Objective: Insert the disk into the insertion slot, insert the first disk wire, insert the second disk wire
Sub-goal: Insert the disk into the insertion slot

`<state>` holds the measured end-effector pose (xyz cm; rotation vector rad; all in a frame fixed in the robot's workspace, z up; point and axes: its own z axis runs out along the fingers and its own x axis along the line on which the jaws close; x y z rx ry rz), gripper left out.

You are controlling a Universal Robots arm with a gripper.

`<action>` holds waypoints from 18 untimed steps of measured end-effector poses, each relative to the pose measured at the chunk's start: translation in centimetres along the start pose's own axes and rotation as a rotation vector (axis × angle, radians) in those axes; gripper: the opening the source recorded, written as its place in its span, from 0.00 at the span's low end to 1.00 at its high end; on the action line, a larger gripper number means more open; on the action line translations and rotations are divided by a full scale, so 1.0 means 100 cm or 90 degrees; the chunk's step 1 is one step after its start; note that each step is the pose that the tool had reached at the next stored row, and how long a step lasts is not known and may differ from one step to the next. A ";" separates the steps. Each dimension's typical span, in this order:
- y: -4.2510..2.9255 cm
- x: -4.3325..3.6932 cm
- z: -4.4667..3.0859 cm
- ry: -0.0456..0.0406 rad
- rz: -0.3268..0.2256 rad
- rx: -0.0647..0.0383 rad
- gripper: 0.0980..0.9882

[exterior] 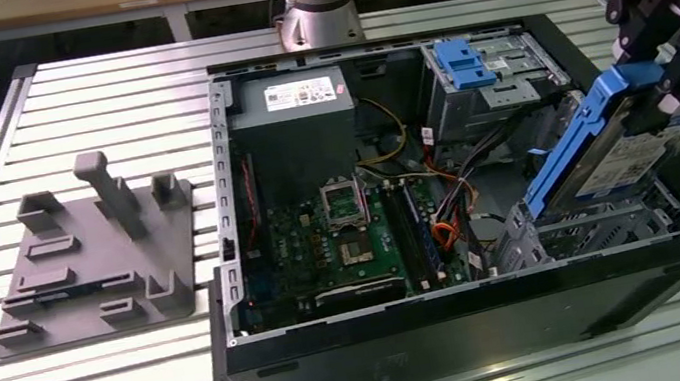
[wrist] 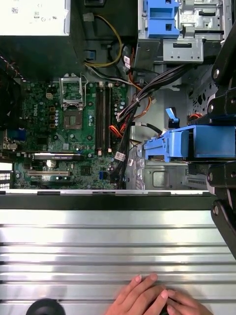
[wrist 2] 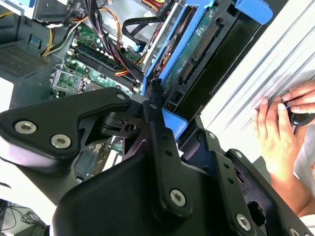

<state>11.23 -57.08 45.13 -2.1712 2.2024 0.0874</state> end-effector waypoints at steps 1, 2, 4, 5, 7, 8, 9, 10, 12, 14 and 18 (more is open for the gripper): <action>-0.0001 0.0000 0.0003 0.0000 0.000 0.000 0.30; -0.0002 0.0000 0.0007 0.0000 0.000 0.000 0.30; -0.0003 0.0001 0.0015 0.0000 0.000 0.000 0.30; -0.0003 0.0001 0.0020 0.0001 0.000 0.000 0.30; -0.0004 0.0002 0.0031 0.0001 0.000 0.000 0.30; -0.0004 0.0003 0.0038 0.0001 0.000 0.000 0.30; -0.0004 0.0003 0.0044 0.0001 0.000 0.000 0.30; -0.0004 0.0003 0.0051 0.0002 0.000 0.000 0.30; -0.0004 0.0005 0.0065 0.0002 0.000 0.000 0.30; -0.0004 0.0006 0.0080 0.0003 0.000 0.000 0.30; -0.0005 0.0008 0.0108 0.0003 0.000 0.000 0.30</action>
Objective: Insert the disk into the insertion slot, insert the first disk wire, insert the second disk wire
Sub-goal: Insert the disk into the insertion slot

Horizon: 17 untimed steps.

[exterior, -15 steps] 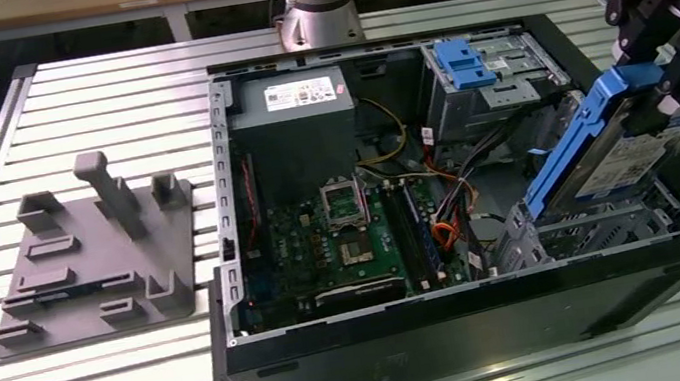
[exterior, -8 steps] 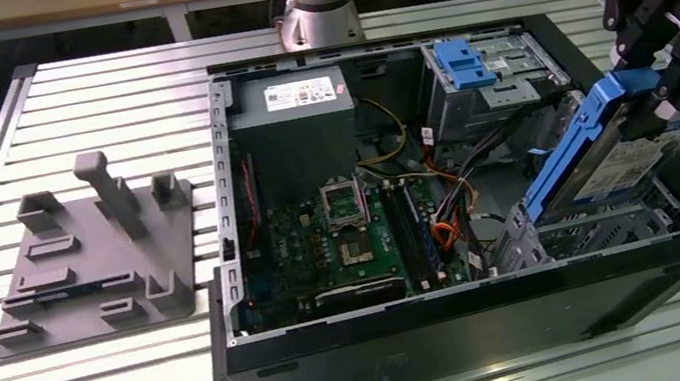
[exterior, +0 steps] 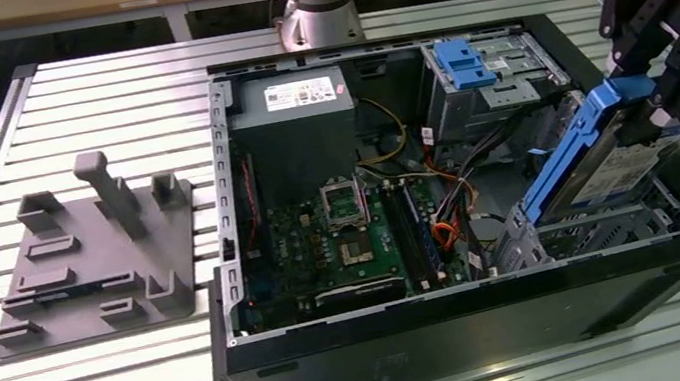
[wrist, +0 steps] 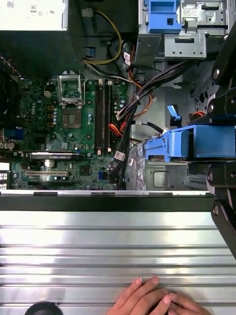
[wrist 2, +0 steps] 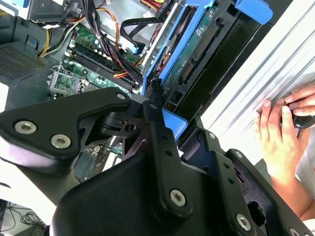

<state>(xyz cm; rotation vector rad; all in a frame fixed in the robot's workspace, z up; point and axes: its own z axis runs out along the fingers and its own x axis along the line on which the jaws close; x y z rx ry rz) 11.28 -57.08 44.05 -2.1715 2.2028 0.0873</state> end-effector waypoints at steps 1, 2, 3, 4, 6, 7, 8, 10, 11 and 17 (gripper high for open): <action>-0.0001 0.0000 0.0007 0.0000 0.000 0.000 0.30; -0.0001 0.0001 0.0014 0.0000 0.000 0.000 0.30; -0.0002 0.0001 0.0021 0.0000 0.000 0.000 0.30; -0.0002 0.0002 0.0027 0.0000 0.000 0.000 0.30; -0.0004 0.0003 0.0040 0.0000 0.000 -0.001 0.30; -0.0004 0.0003 0.0047 0.0000 0.000 -0.001 0.30; -0.0005 0.0004 0.0054 0.0001 0.000 -0.001 0.30; -0.0005 0.0005 0.0070 0.0000 0.000 -0.001 0.30; -0.0006 0.0006 0.0079 0.0000 0.000 -0.001 0.30; -0.0012 0.0011 0.0136 0.0000 0.000 -0.001 0.30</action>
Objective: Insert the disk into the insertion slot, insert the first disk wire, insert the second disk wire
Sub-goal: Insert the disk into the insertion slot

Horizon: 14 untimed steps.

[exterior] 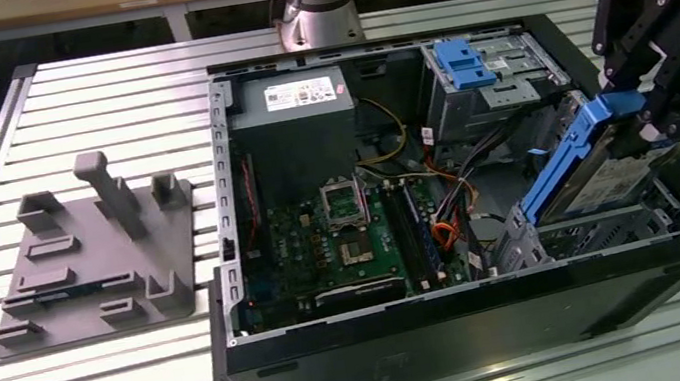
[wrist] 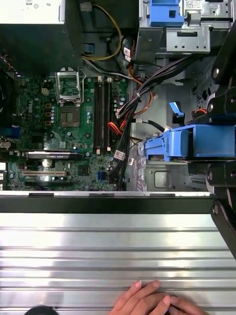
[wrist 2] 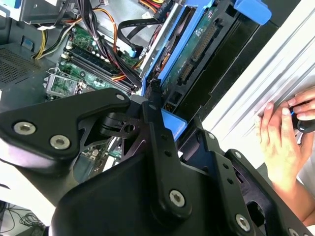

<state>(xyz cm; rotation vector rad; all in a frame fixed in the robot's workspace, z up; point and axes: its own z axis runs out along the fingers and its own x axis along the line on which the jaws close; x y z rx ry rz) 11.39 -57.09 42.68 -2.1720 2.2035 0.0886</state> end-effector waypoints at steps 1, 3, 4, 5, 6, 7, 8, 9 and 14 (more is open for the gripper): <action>-0.0001 0.0001 0.0012 -0.0001 0.000 0.000 0.30; -0.0002 0.0003 0.0036 0.0000 0.000 0.000 0.30; -0.0003 0.0004 0.0048 0.0000 0.000 0.000 0.30; -0.0003 0.0006 0.0062 -0.0001 0.000 0.000 0.30; -0.0003 0.0007 0.0077 -0.0001 0.000 0.000 0.30; -0.0004 0.0008 0.0091 -0.0001 0.000 0.000 0.30; -0.0004 0.0009 0.0105 -0.0001 0.000 0.000 0.30; -0.0005 0.0010 0.0118 -0.0001 0.000 0.000 0.30; -0.0009 0.0012 0.0144 0.0003 0.000 0.000 0.31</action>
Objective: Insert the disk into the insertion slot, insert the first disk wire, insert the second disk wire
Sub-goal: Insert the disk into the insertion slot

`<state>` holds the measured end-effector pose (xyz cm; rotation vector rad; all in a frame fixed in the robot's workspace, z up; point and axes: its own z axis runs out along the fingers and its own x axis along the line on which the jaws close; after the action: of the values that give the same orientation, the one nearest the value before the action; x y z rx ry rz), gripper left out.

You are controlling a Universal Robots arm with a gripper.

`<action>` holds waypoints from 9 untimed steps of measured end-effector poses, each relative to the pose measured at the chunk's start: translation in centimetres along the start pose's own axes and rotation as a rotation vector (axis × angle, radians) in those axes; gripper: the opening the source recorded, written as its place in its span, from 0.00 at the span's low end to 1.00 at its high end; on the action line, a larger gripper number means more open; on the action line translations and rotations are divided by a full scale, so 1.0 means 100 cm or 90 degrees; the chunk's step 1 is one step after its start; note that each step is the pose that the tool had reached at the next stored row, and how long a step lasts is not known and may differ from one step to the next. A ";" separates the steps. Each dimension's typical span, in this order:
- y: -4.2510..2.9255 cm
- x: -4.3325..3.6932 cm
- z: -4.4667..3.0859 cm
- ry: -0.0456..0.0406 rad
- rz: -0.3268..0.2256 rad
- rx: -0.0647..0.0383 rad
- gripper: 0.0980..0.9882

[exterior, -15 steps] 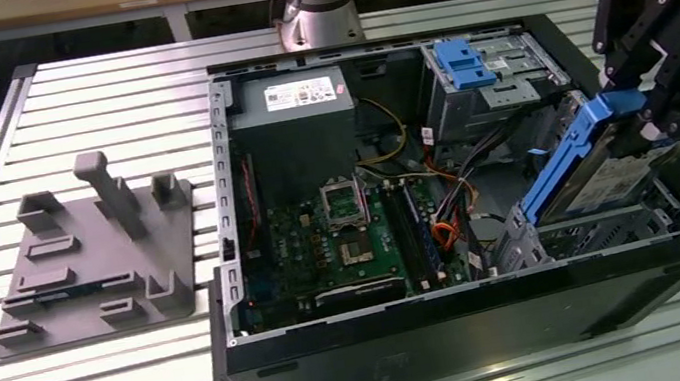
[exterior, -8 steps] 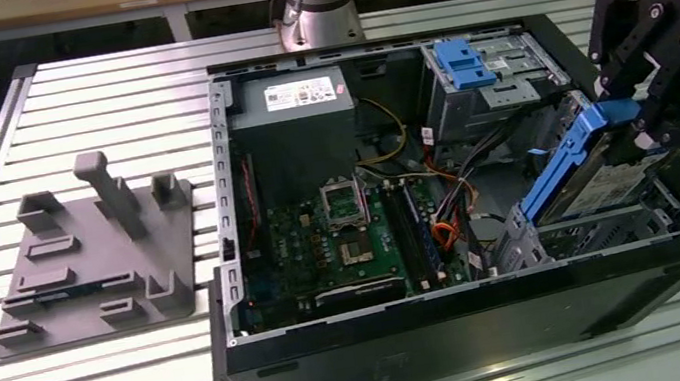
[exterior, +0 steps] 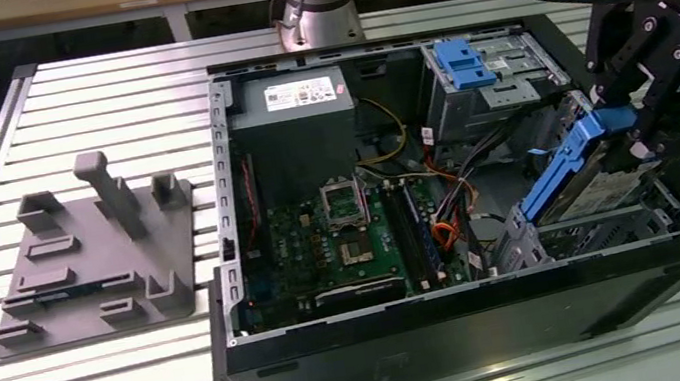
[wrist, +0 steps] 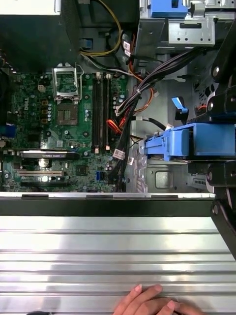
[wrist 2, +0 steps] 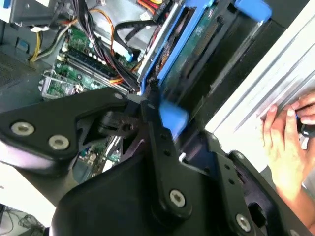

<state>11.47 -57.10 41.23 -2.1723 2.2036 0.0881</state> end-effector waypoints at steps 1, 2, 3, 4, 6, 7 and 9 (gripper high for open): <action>0.0000 0.0000 0.0001 -0.0001 0.000 0.000 0.37; 0.0000 0.0000 0.0001 -0.0001 0.000 0.000 0.37; 0.0000 0.0000 0.0002 -0.0003 0.000 0.000 0.44; 0.0000 0.0000 0.0003 -0.0004 0.000 0.000 0.44; 0.0000 0.0000 0.0003 -0.0003 0.000 0.000 0.52; 0.0000 0.0000 0.0003 -0.0003 0.000 0.000 0.52; 0.0000 0.0000 0.0003 -0.0003 0.000 0.000 0.52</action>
<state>11.47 -57.10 41.20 -2.1720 2.2035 0.0886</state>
